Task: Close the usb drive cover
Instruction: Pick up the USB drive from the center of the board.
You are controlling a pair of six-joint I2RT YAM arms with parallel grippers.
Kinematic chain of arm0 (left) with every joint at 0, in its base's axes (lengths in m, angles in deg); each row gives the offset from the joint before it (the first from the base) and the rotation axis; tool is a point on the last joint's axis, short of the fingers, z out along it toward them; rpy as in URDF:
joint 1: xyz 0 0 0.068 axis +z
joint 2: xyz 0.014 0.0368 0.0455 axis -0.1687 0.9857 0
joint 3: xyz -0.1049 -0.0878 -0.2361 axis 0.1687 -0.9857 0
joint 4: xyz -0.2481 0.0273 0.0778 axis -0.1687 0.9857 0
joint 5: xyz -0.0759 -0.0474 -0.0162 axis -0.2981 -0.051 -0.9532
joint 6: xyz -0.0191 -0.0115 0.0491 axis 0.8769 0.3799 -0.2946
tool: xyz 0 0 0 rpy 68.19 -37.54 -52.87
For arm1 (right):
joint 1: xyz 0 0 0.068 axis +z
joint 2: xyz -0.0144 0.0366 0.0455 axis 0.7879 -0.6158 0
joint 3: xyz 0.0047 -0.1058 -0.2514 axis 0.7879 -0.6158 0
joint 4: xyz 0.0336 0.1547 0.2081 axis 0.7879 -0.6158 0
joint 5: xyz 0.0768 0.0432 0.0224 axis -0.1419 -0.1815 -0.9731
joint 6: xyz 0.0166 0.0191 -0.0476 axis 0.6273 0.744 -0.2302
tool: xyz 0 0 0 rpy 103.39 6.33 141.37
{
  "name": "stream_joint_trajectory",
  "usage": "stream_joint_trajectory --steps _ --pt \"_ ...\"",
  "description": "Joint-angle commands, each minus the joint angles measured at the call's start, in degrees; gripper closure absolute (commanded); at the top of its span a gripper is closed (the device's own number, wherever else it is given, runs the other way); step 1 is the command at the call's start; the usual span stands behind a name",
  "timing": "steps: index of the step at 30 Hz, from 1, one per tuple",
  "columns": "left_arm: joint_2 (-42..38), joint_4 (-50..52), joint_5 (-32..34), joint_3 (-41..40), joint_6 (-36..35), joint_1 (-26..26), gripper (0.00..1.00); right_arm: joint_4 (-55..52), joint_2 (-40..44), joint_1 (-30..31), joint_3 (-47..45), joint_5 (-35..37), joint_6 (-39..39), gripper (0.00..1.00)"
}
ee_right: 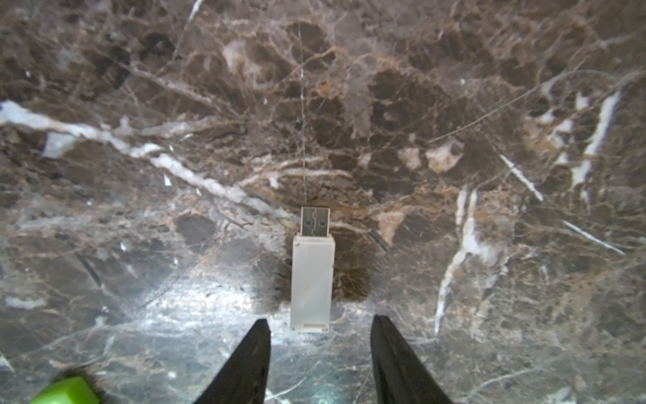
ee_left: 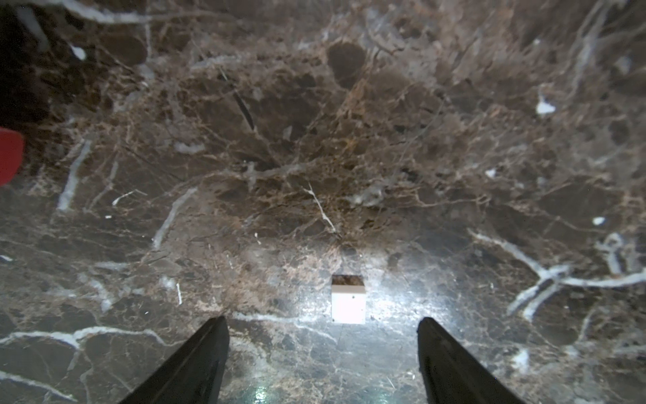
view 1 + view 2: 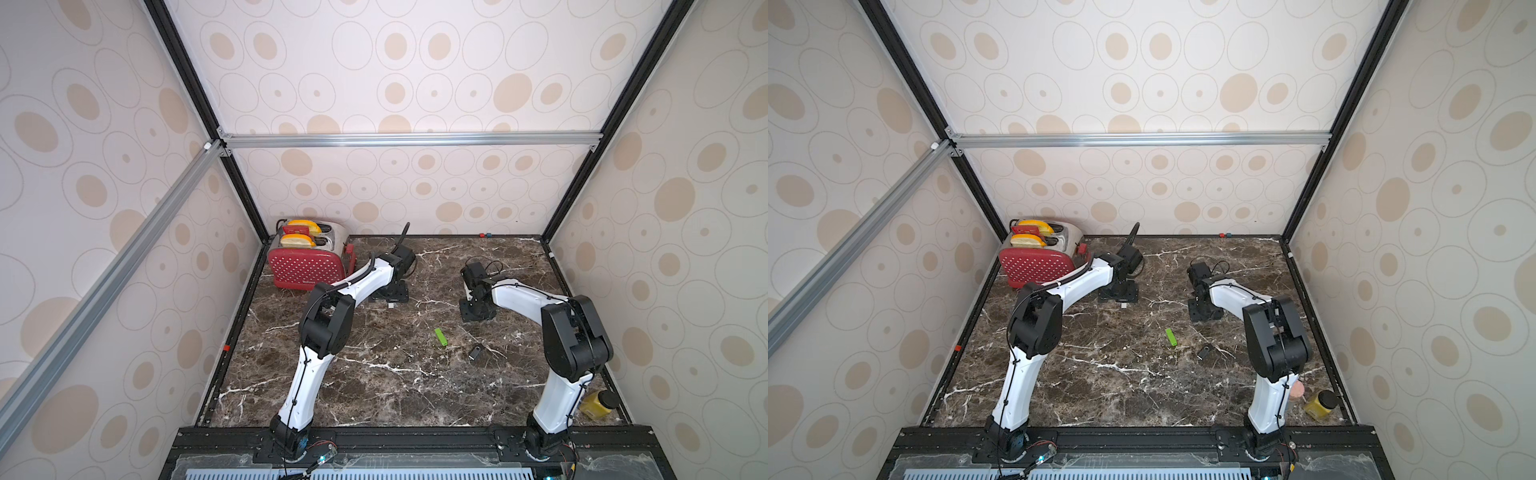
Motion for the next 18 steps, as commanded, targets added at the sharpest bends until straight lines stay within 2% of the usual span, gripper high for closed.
stream_joint_trajectory --steps 1,10,18 --pt "1.2 3.1 -0.2 1.8 0.1 0.9 0.16 -0.1 -1.5 -0.2 0.2 -0.7 0.6 0.51" --pt "2.3 1.6 -2.6 0.5 2.3 2.1 0.2 0.4 -2.6 -0.1 0.4 -1.4 0.3 0.54" --pt "5.0 2.7 -3.2 3.0 3.3 2.2 0.22 0.4 -3.3 0.5 0.8 -1.5 -0.2 0.58"
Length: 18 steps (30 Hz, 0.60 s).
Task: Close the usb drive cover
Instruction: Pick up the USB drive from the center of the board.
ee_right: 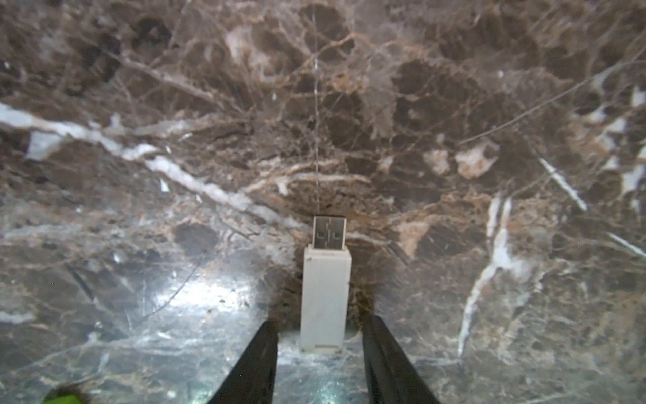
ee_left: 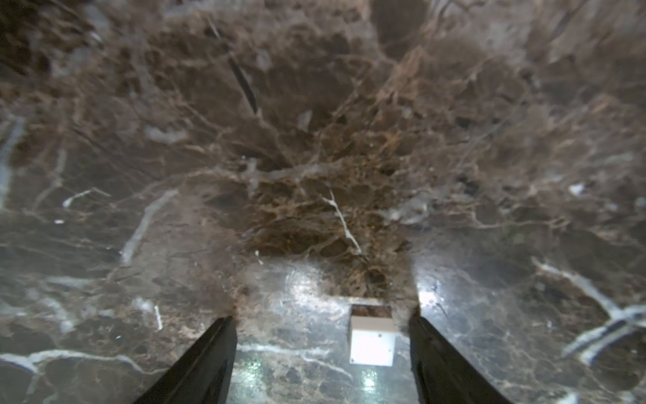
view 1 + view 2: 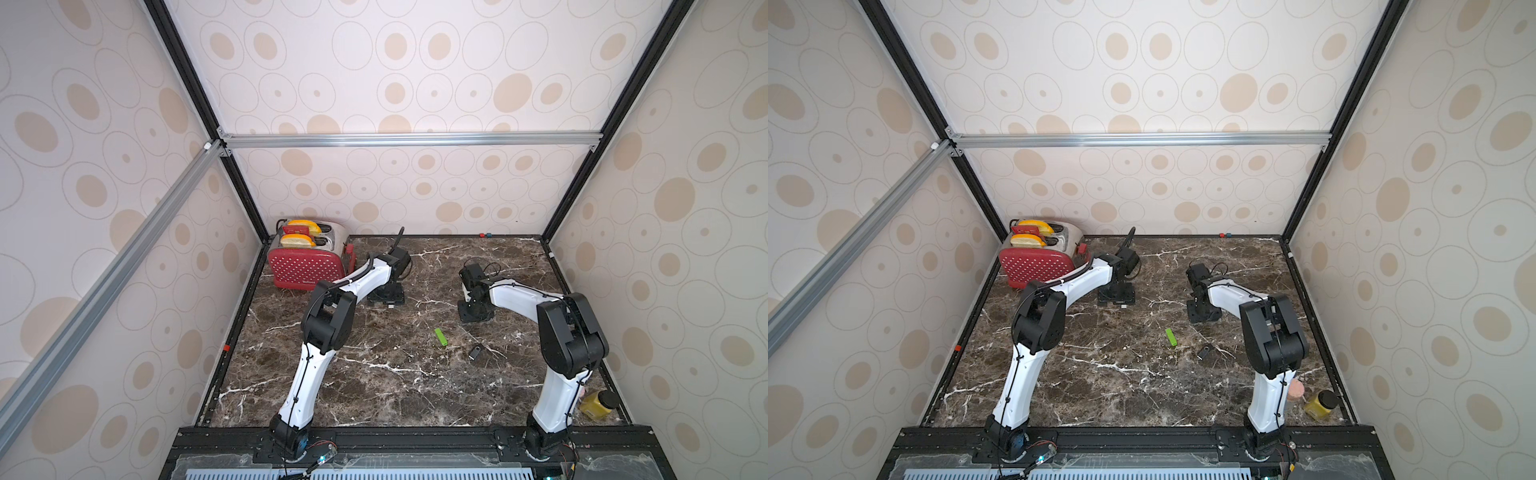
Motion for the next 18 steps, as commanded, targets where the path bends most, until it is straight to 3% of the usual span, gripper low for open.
stream_joint_trajectory --steps 1,8,18 --pt "2.1 2.0 -0.3 2.3 1.3 0.4 0.22 -0.8 -1.5 0.3 0.8 -0.3 -0.1 0.58" --pt "3.7 2.9 -1.5 3.2 0.6 0.4 0.31 -0.6 -1.5 0.3 0.6 -0.5 -0.3 0.61" --pt "1.9 1.4 -8.9 -1.8 0.7 0.2 0.41 -0.5 -2.2 0.4 0.9 -0.9 -0.4 0.63"
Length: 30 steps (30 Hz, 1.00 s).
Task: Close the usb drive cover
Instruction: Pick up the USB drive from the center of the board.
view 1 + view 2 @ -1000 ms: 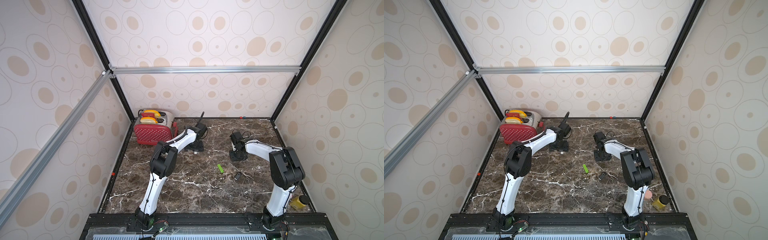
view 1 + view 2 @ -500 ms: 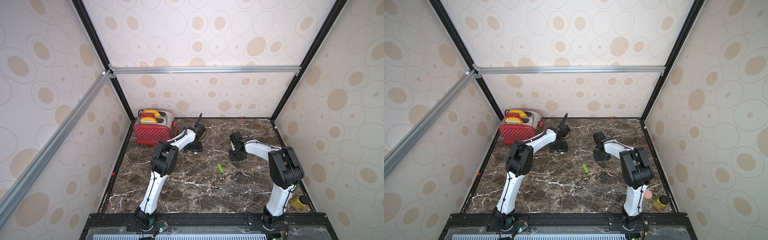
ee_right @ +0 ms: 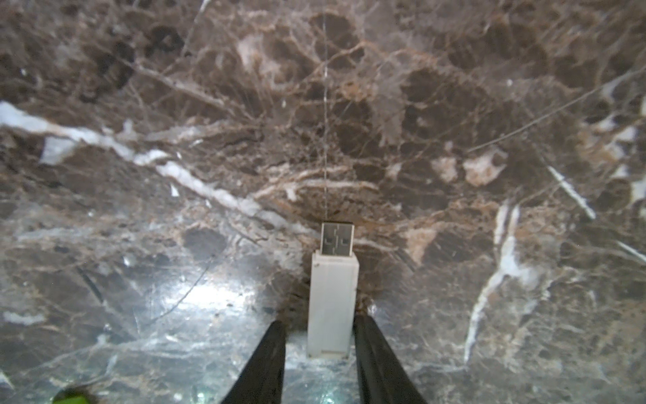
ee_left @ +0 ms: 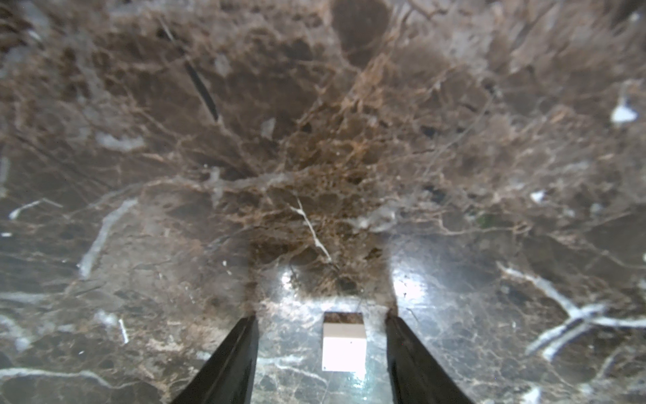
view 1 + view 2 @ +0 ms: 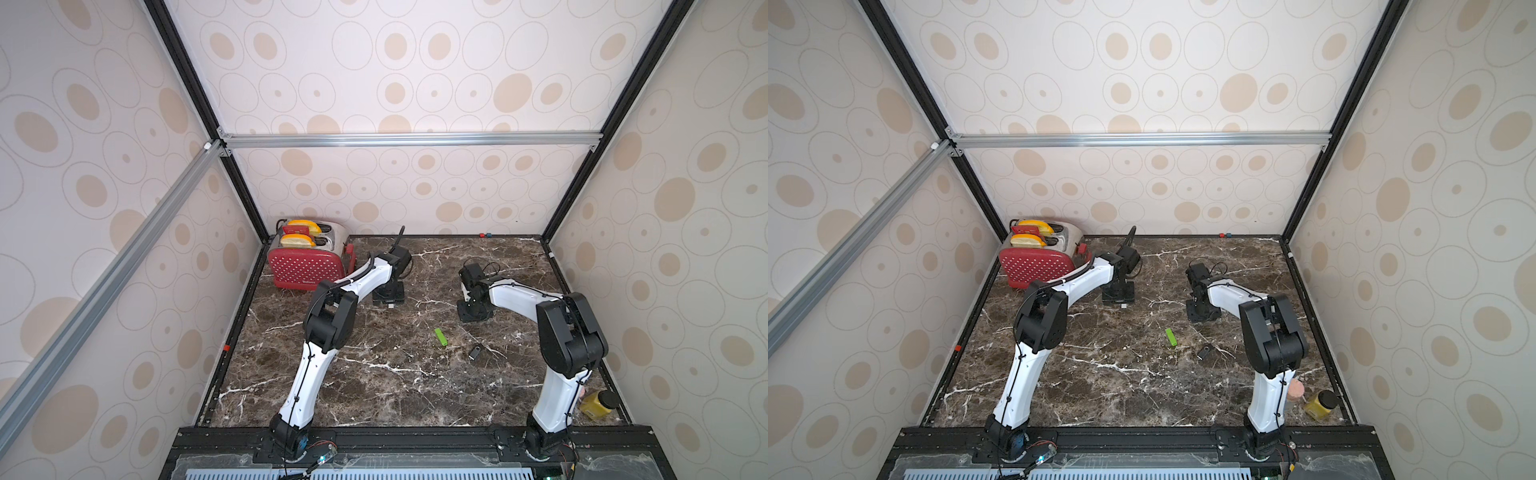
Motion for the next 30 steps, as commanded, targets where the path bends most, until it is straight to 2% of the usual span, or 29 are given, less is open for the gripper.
stream_joint_trajectory --steps 1,8,11,24,30 --pt "0.8 1.7 -5.2 -3.1 0.3 0.2 0.41 -1.0 -2.1 0.3 0.8 -0.3 -0.1 0.63" --pt "0.5 3.5 -7.6 -4.5 -0.3 0.0 0.42 -1.3 -2.1 0.5 0.9 -0.1 -0.1 0.63" --pt "0.8 4.0 -6.6 -4.6 -0.6 0.0 0.41 -1.5 -2.2 0.7 1.1 -0.1 -0.1 0.63" --pt "7.1 10.3 -1.9 5.1 -1.4 0.1 0.42 -1.2 -2.2 0.9 0.6 -0.5 -0.3 0.64" --pt "8.3 10.4 -1.9 6.4 -0.8 0.6 0.48 -1.2 -2.0 0.9 0.6 -0.8 -0.5 0.65"
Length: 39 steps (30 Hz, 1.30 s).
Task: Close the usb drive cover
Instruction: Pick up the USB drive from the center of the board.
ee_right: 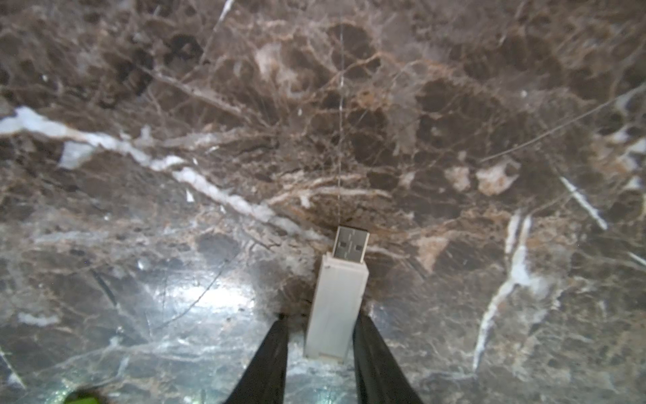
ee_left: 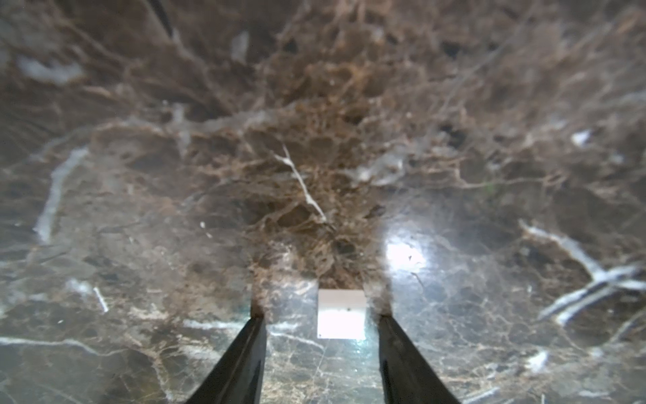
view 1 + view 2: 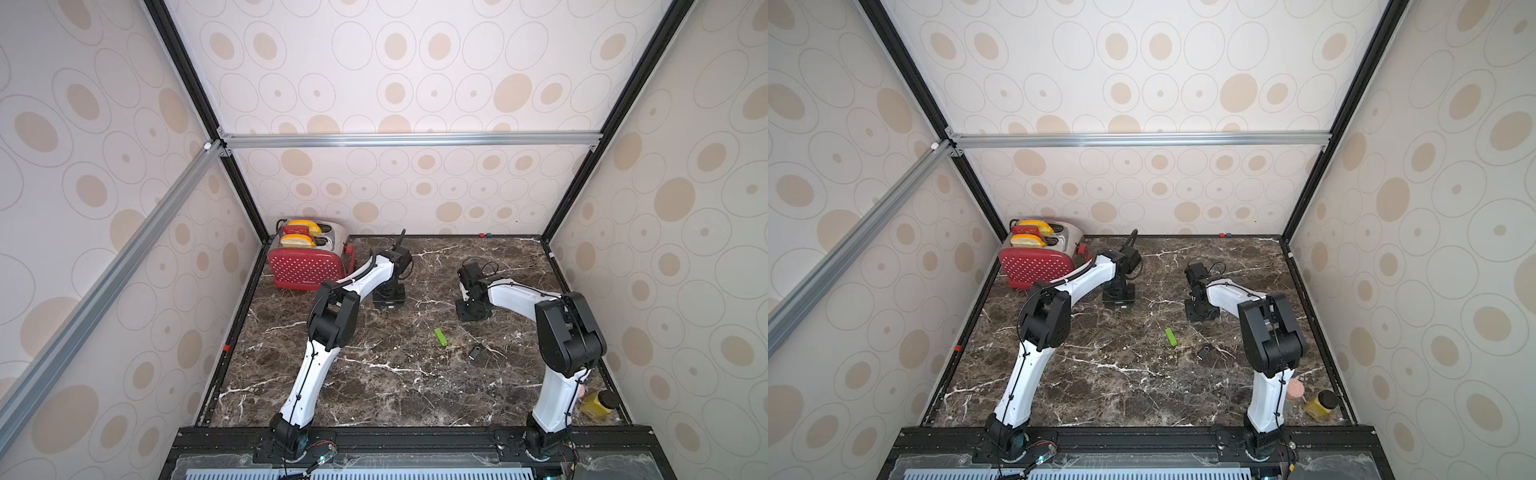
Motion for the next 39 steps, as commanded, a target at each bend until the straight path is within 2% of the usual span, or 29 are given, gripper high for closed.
stream_joint_trajectory --steps 1,14,34,39 --pt "4.5 1.1 0.7 -0.6 0.2 0.4 0.48 -1.2 -1.6 0.4 0.1 -0.4 -0.2 0.66" --pt "5.9 -0.4 1.5 0.4 2.6 0.4 0.5 -1.1 -1.4 0.8 -0.2 -0.7 -0.3 0.68" --pt "7.9 -1.2 0.9 2.6 4.0 0.5 0.66 -0.8 -1.9 1.0 -0.3 -0.1 -0.4 0.72" --pt "8.2 -1.1 1.4 3.0 4.1 0.4 0.66 -1.0 -2.1 0.9 -0.2 0.2 -0.4 0.72"
